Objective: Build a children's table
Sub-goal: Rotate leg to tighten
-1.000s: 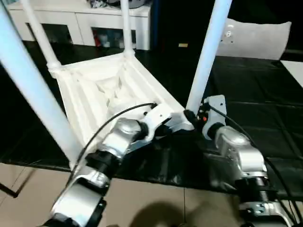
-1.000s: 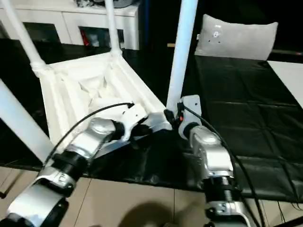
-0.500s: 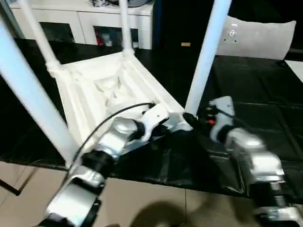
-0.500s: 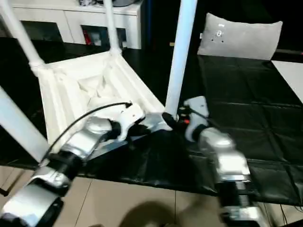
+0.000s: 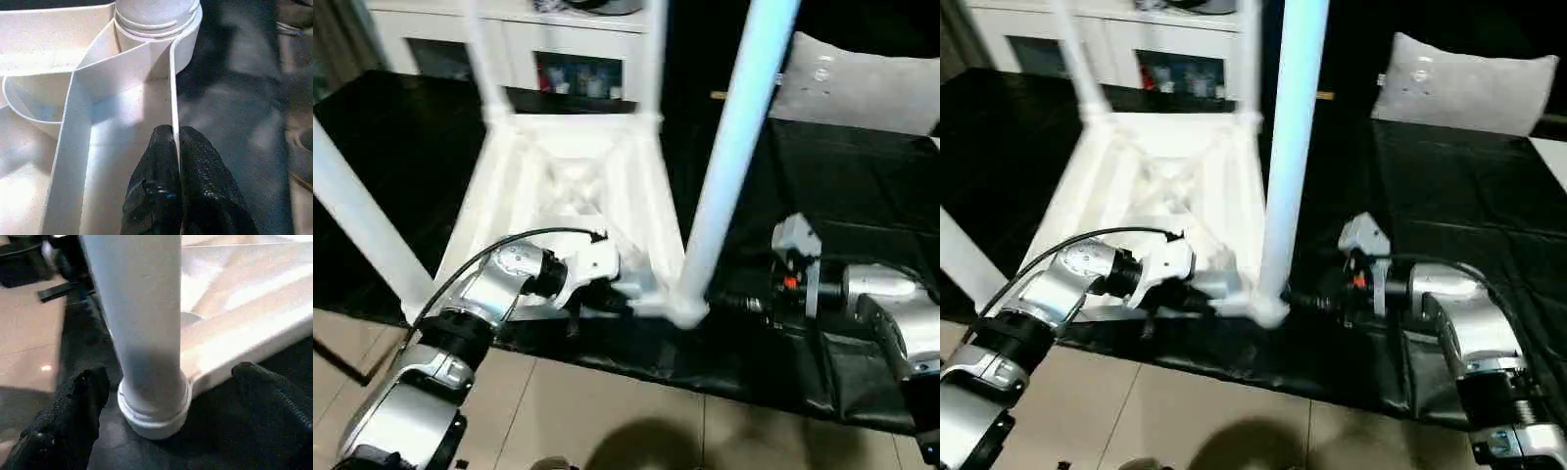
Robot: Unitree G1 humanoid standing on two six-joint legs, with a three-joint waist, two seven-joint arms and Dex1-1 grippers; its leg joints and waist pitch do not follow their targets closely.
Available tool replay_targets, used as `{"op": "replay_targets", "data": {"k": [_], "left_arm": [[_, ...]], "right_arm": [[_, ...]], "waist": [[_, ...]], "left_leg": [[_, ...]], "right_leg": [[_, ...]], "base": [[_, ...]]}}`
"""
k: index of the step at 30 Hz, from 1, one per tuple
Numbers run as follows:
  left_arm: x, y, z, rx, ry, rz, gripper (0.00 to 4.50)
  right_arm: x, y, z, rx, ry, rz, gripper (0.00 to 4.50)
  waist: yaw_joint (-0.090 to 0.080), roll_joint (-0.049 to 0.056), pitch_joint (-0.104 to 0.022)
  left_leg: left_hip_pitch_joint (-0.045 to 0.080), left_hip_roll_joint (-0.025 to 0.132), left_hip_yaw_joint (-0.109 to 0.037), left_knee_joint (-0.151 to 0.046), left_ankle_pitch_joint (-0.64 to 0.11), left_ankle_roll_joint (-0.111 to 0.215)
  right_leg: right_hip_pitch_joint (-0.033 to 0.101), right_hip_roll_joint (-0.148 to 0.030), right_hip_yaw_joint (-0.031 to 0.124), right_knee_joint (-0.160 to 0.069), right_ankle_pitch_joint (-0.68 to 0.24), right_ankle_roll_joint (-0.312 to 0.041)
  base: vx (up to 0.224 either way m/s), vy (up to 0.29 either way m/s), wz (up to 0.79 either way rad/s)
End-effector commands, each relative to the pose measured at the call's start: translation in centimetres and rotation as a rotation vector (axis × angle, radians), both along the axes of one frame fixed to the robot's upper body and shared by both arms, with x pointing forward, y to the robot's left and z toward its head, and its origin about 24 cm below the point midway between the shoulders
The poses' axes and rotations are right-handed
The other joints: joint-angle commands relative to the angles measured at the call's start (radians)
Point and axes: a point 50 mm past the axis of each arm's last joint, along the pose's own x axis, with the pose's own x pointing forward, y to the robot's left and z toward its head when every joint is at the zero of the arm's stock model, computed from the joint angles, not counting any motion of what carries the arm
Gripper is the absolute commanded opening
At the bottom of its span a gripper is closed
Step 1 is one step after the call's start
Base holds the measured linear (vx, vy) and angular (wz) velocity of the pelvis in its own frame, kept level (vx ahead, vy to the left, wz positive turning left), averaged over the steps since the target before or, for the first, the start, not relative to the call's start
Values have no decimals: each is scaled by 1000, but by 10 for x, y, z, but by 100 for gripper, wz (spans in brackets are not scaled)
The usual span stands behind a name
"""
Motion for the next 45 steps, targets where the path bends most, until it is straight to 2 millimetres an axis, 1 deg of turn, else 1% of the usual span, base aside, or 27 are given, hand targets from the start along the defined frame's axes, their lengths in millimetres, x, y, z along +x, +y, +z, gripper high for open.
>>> {"op": "replay_targets", "data": {"k": [1,3,4,5,7,9,10,11,13,17,19,23,24,25,26,27,28,29,30,31,34,35,36,40,41,44,45], "left_arm": [[-8,-10,1,20,7,-133,0],[-8,-8,2,24,17,-157,0],[-9,-8,3,25,18,-165,0],[-9,-8,3,25,18,-165,0],[-10,-7,4,27,23,-192,0],[-10,-7,5,29,24,-204,0],[-10,-7,5,29,24,-205,0],[-10,-6,5,29,24,-211,0],[-11,-6,5,30,22,-215,0],[-10,-6,6,30,22,-221,0],[-10,-5,6,29,22,-222,0],[-10,-6,6,27,21,-223,0],[-10,-5,6,27,21,-222,0],[-10,-5,6,25,22,-220,0],[-10,-5,6,22,25,-217,0],[-10,-5,5,18,27,-211,0],[-10,-6,5,11,27,-200,0],[-10,-6,5,7,28,-193,0],[-10,-7,4,-1,29,-182,0],[-10,-7,4,-9,31,-174,0],[-11,-10,3,-22,39,-164,0],[-12,-10,2,-22,40,-165,0],[-12,-10,2,-22,39,-166,0],[-13,-9,1,-18,37,-165,0],[-12,-8,1,-17,36,-164,0],[-11,-8,2,-15,32,-158,0],[-11,-8,2,-14,31,-158,0]], "right_arm": [[-3,1,2,18,12,61,391],[-5,3,1,26,28,99,371],[-6,4,0,26,31,107,371],[-6,4,0,26,31,107,353],[-6,7,-3,26,41,130,344],[-6,8,-4,26,48,147,324],[-6,8,-4,26,48,149,311],[-6,9,-4,27,51,154,304],[-6,9,-4,29,53,157,291],[-5,11,-4,36,52,164,258],[-4,11,-5,37,52,165,232],[-6,16,-8,46,63,181,202],[-7,17,-8,50,65,184,202],[-7,18,-9,55,67,185,189],[-8,19,-9,62,72,188,186],[-9,19,-10,68,77,191,181],[-11,20,-11,80,88,191,181],[-13,20,-11,83,90,191,166],[-15,21,-12,89,95,190,166],[-16,21,-13,94,99,189,150],[-20,22,-15,102,99,178,131],[-21,22,-15,103,101,177,113],[-22,22,-16,101,102,175,113],[-20,23,-17,77,60,140,109],[-19,23,-16,93,68,128,134],[-17,25,-13,122,79,121,159],[-17,25,-13,122,79,125,159]], "waist": [[-2,-11,-70],[0,-12,-69],[2,-12,-69],[2,-12,-69],[3,-13,-69],[2,-14,-68],[2,-14,-69],[4,-16,-70],[4,-15,-70],[3,-16,-69],[3,-16,-69],[3,-15,-69],[2,-15,-69],[1,-14,-69],[1,-15,-69],[-1,-12,-69],[-2,-13,-69],[-1,-13,-69],[-1,-13,-69],[-1,-11,-70],[0,-11,-69],[-2,-8,-69],[-3,-9,-68],[-4,-9,-67],[-6,-9,-66],[-6,-8,-66],[-7,-8,-66]], "left_leg": [[4,43,-3,-61,-125,91],[3,41,-3,-61,-136,86],[3,42,-4,-62,-134,82],[2,41,-3,-62,-134,80],[2,40,-4,-62,-135,74],[1,39,-4,-62,-134,72],[2,39,-4,-62,-131,72],[1,39,-4,-61,-123,74],[2,40,-4,-61,-121,76],[1,39,-3,-61,-128,74],[0,38,-4,-61,-126,73],[0,39,-4,-61,-123,73],[1,39,-4,-61,-125,73],[1,39,-4,-62,-128,72],[0,39,-4,-62,-130,71],[0,38,-5,-62,-135,68],[1,38,-5,-62,-135,68],[2,39,-5,-62,-136,69],[1,38,-5,-62,-136,70],[0,38,-5,-62,-131,69],[1,39,-5,-62,-132,68],[1,37,-5,-62,-141,66],[1,36,-5,-63,-144,64],[2,37,-6,-65,-155,57],[1,36,-6,-65,-159,57],[4,37,-6,-65,-164,56],[3,37,-6,-66,-165,56]], "right_leg": [[58,-79,46,-61,-214,-209],[58,-80,46,-63,-231,-203],[59,-82,46,-64,-242,-199],[59,-81,46,-64,-246,-196],[59,-81,46,-66,-263,-187],[59,-81,46,-67,-272,-180],[59,-80,45,-67,-273,-179],[59,-80,45,-65,-263,-179],[58,-79,45,-64,-253,-182],[59,-80,44,-66,-274,-178],[59,-80,44,-66,-275,-174],[59,-79,44,-66,-270,-174],[58,-79,44,-66,-272,-174],[58,-79,44,-66,-274,-176],[59,-79,44,-67,-277,-175],[59,-79,43,-68,-282,-172],[59,-79,44,-68,-283,-172],[59,-79,44,-68,-283,-173],[59,-79,44,-68,-282,-173],[60,-77,44,-67,-272,-174],[60,-79,44,-67,-263,-177],[60,-78,43,-71,-277,-177],[60,-77,43,-71,-283,-175],[59,-79,43,-75,-320,-161],[59,-78,43,-75,-325,-160],[58,-78,43,-75,-321,-166],[59,-78,43,-75,-320,-166]], "base": [[0,0,0],[0,0,0],[0,0,0],[0,0,0],[0,0,0],[0,0,0],[0,0,0],[0,0,0],[0,0,0],[0,0,0],[0,0,0],[0,0,0],[0,0,0],[0,0,0],[0,0,0],[0,0,0],[0,0,0],[0,0,0],[0,0,0],[0,0,0],[0,0,0],[0,0,0],[0,0,0],[0,0,0],[0,0,0],[0,0,0],[0,0,0]]}}
